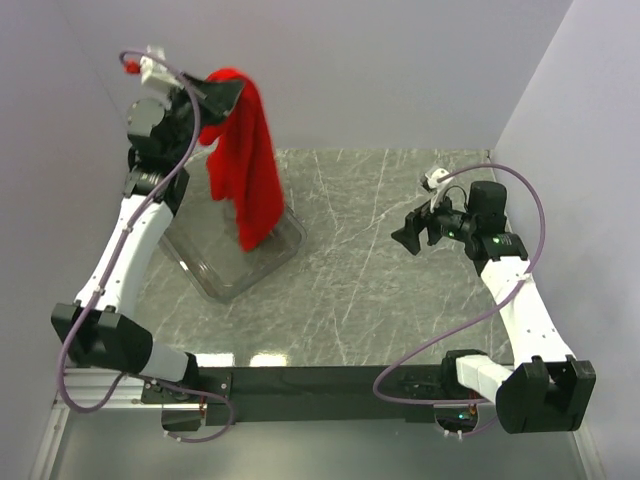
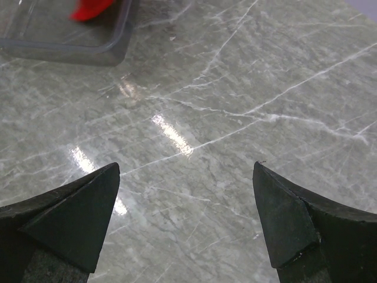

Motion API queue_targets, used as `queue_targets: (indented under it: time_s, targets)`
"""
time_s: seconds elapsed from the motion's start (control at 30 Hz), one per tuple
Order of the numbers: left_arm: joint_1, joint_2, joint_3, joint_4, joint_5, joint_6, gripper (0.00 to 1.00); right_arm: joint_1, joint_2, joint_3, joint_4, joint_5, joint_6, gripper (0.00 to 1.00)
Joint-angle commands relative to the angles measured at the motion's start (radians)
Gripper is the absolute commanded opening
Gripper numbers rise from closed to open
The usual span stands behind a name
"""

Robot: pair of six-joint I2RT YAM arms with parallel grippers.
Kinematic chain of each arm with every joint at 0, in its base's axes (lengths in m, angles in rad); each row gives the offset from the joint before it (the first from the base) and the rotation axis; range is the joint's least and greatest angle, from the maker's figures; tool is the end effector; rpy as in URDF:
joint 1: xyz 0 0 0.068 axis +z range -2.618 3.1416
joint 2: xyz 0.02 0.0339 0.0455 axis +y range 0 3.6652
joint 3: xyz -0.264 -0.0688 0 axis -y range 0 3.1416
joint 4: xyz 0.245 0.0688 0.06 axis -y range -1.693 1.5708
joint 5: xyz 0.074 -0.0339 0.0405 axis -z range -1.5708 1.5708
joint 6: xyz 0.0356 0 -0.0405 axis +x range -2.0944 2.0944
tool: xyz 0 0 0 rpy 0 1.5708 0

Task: Fold and stack the t-shirts
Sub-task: Place the T-shirt at the center of the board.

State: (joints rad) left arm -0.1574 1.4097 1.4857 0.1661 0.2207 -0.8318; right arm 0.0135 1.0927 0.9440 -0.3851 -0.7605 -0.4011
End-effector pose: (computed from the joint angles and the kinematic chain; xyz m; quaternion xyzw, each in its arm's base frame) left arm 0.3177 -0.0583 0.4786 -0.1209 0.6070 -0.4312 0.6565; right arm 0.2353 0.0277 0.3202 -0.3460 0.7514 0.2277 0.5136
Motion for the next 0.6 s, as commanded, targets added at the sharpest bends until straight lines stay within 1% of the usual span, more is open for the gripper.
queue_targets:
  time_s: [0.0, 0.03, 0.07, 0.1, 0.13, 0.17, 0.2, 0.23, 0.3, 0.37, 0.4, 0.57]
  targets:
    - [-0.089, 0.098, 0.207, 0.185, 0.127, -0.085, 0.01, -0.009, -0.024, 0.042, 0.038, -0.013, 0.028, 1.0]
    - [-0.135, 0.124, 0.263, 0.19, 0.128, -0.09, 0.01, -0.009, -0.028, 0.042, 0.041, -0.008, 0.033, 1.0]
    - [-0.158, 0.153, 0.319, 0.199, 0.131, -0.096, 0.01, -0.038, -0.036, 0.036, 0.051, -0.005, 0.044, 1.0]
    - [-0.178, 0.211, 0.44, 0.204, 0.132, -0.099, 0.01, -0.041, -0.037, 0.033, 0.054, -0.002, 0.048, 0.99]
    - [-0.22, 0.244, 0.508, 0.199, 0.118, -0.096, 0.01, -0.044, -0.042, 0.029, 0.06, 0.006, 0.059, 0.99]
    - [-0.238, 0.277, 0.651, 0.188, 0.108, -0.083, 0.01, -0.053, -0.054, 0.018, 0.066, 0.01, 0.067, 0.99]
    - [-0.257, 0.341, 0.718, 0.179, 0.1, -0.075, 0.01, -0.056, -0.06, 0.012, 0.071, 0.015, 0.073, 0.99]
    - [-0.286, 0.372, 0.779, 0.174, 0.091, -0.069, 0.01, -0.06, -0.066, 0.006, 0.081, 0.029, 0.087, 0.99]
    - [-0.306, 0.441, 0.905, 0.173, 0.048, -0.069, 0.01, -0.073, -0.089, -0.013, 0.095, 0.052, 0.103, 0.99]
    - [-0.314, 0.46, 0.912, 0.19, 0.026, -0.088, 0.01, -0.086, -0.115, -0.028, 0.117, 0.093, 0.126, 0.99]
    - [-0.314, 0.459, 0.882, 0.188, 0.002, -0.09, 0.01, -0.095, -0.125, -0.031, 0.123, 0.104, 0.133, 0.99]
    - [-0.318, 0.426, 0.739, 0.185, -0.017, -0.067, 0.0, -0.155, -0.168, -0.045, 0.138, 0.125, 0.148, 0.99]
